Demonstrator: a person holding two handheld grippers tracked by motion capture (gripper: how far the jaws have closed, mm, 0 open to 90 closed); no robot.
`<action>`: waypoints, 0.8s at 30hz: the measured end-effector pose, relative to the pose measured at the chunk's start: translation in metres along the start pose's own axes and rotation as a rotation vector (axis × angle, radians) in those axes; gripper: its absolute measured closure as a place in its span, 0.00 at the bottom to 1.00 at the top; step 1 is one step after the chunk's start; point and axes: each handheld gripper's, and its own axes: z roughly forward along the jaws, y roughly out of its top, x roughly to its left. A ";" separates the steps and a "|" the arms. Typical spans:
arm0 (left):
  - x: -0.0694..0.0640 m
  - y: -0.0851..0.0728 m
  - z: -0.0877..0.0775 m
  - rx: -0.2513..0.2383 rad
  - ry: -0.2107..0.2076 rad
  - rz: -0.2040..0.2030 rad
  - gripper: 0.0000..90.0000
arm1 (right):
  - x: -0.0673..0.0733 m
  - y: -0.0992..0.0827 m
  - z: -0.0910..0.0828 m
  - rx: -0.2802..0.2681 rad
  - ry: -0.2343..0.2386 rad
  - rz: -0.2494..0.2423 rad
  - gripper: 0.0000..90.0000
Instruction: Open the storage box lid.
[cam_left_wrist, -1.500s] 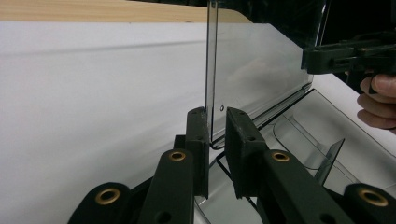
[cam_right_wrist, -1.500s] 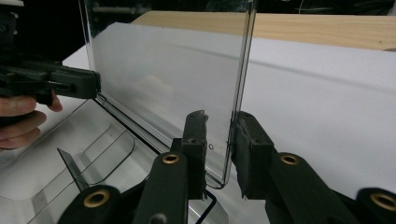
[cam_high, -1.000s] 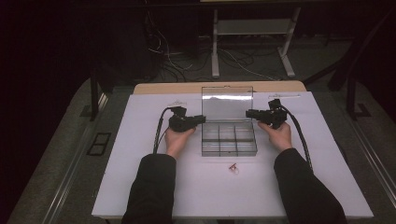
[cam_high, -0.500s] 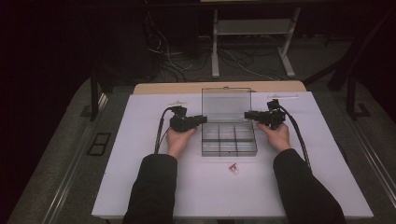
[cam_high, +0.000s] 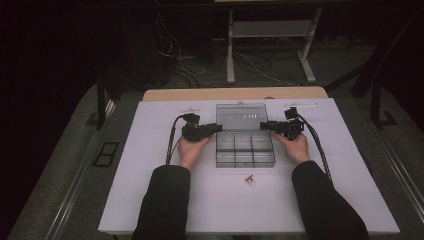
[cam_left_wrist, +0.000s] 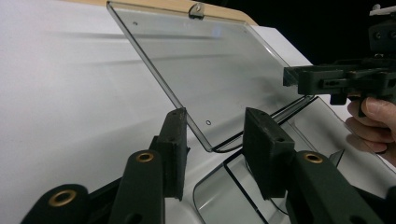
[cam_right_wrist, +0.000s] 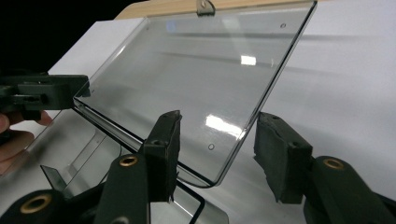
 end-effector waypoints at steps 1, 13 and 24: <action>0.000 0.000 0.000 0.001 -0.002 -0.001 0.65 | 0.000 0.000 0.000 0.001 -0.008 0.002 0.56; -0.002 0.002 -0.007 0.020 0.011 0.022 0.48 | 0.009 0.003 -0.008 0.002 -0.036 -0.051 0.48; -0.010 0.007 -0.021 0.020 -0.020 0.038 0.19 | 0.027 0.006 -0.024 0.025 -0.043 -0.105 0.19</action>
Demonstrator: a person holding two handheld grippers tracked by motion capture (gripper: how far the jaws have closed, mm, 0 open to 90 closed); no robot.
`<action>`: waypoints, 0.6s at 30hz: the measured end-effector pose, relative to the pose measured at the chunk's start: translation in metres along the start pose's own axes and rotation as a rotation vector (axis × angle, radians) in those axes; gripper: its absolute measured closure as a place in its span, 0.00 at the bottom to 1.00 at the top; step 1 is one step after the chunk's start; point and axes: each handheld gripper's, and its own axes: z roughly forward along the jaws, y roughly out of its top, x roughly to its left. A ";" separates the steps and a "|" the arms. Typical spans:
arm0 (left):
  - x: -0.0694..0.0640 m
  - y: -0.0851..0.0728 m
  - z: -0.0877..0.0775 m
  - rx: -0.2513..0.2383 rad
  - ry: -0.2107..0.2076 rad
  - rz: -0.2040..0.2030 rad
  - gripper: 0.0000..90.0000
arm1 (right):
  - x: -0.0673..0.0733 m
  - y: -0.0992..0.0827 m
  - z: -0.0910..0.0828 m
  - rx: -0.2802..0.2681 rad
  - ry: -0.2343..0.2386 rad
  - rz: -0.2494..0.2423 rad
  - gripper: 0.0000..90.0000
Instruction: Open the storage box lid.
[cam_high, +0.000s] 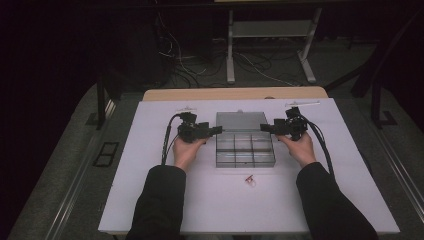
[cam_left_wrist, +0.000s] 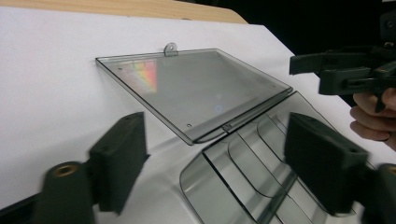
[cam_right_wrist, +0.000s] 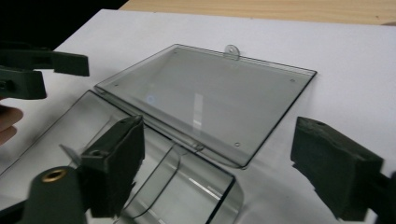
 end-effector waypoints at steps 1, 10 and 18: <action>-0.001 0.000 -0.001 0.000 0.004 0.004 0.18 | 0.002 0.000 -0.002 0.000 0.001 -0.010 0.16; -0.008 -0.005 -0.014 -0.018 0.013 0.013 0.00 | 0.016 -0.004 -0.014 0.054 0.010 -0.052 0.01; -0.024 -0.009 -0.039 -0.039 0.009 0.072 0.00 | 0.031 -0.007 -0.031 0.035 0.037 -0.091 0.01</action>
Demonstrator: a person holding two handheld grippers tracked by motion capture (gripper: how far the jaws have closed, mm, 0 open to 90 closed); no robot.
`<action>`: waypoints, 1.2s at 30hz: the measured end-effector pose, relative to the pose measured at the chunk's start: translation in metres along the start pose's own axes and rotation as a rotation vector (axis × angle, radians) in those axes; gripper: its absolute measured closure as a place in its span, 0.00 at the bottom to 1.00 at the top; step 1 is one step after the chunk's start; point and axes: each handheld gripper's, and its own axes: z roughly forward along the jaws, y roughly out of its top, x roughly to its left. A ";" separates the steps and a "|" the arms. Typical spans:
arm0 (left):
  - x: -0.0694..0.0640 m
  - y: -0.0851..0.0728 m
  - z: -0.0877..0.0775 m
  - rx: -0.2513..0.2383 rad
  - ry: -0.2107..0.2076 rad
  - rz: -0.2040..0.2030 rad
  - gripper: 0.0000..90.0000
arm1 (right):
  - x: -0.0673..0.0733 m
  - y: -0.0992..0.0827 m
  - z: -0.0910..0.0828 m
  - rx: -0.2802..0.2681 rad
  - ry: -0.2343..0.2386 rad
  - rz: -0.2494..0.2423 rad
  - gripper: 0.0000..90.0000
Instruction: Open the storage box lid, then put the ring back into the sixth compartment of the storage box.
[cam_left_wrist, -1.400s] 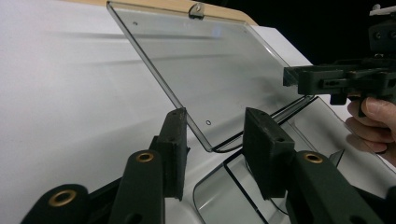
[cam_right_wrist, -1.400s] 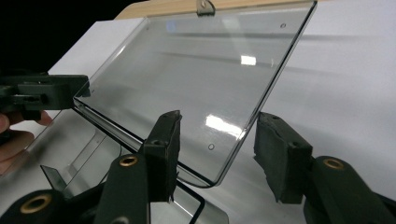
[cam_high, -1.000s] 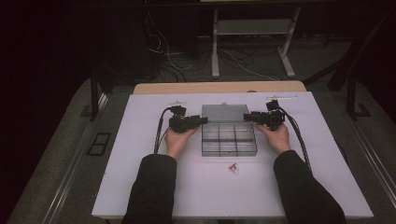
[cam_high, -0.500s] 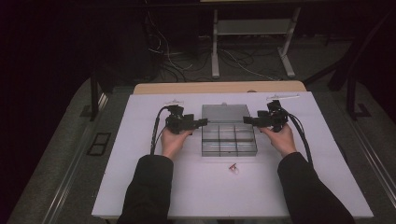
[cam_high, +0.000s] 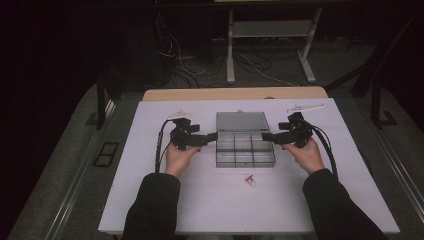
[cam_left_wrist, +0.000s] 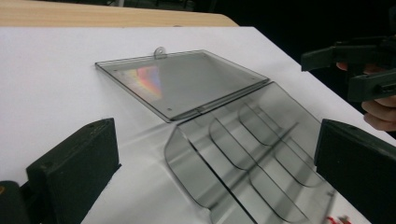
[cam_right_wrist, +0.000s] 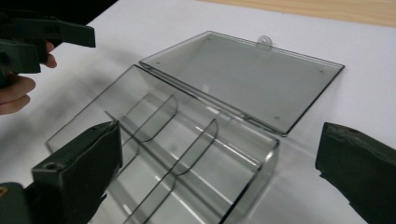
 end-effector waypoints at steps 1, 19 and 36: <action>-0.002 0.000 -0.003 0.001 -0.001 0.010 0.00 | 0.002 0.000 -0.002 0.001 0.004 -0.008 0.01; -0.038 -0.014 -0.036 0.036 -0.041 0.114 0.00 | 0.030 -0.018 -0.032 0.004 0.023 -0.063 0.01; -0.056 -0.046 -0.070 0.028 -0.062 0.124 0.00 | 0.056 -0.041 -0.045 0.046 0.070 -0.128 0.01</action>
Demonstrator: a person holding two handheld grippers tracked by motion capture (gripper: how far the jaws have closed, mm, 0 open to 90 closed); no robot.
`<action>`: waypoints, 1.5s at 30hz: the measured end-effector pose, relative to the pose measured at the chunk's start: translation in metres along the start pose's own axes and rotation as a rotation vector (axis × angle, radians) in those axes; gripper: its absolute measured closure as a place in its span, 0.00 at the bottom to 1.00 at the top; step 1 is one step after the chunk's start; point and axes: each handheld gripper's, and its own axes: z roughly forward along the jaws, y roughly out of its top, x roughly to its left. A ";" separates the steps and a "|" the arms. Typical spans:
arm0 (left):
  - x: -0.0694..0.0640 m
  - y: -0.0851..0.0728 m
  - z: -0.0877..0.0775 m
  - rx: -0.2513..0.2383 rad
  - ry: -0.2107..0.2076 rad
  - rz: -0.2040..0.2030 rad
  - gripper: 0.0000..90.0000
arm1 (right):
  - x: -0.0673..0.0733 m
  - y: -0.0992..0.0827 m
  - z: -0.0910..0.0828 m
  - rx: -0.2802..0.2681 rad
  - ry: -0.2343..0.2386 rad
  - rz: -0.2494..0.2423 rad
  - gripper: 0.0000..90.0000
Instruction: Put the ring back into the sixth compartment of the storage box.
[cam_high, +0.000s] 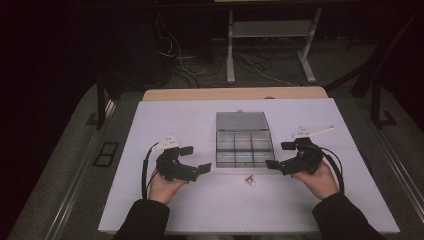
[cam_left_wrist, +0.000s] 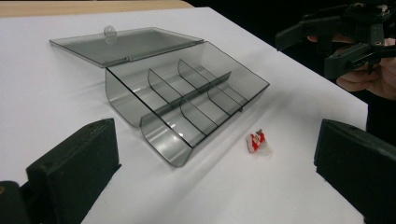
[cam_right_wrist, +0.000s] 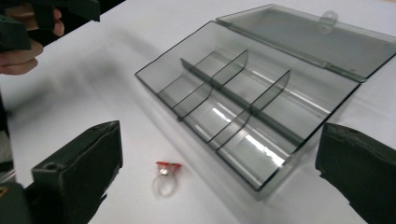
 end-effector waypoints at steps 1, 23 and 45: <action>-0.002 -0.001 -0.001 0.003 -0.001 0.002 0.00 | 0.002 -0.001 0.000 0.008 0.007 -0.004 0.01; -0.014 -0.040 -0.021 -0.004 0.007 0.006 0.00 | 0.040 -0.014 0.027 0.150 0.040 -0.128 0.01; -0.016 -0.060 -0.027 -0.013 0.013 0.010 0.00 | 0.046 -0.032 0.066 0.220 0.065 -0.102 0.08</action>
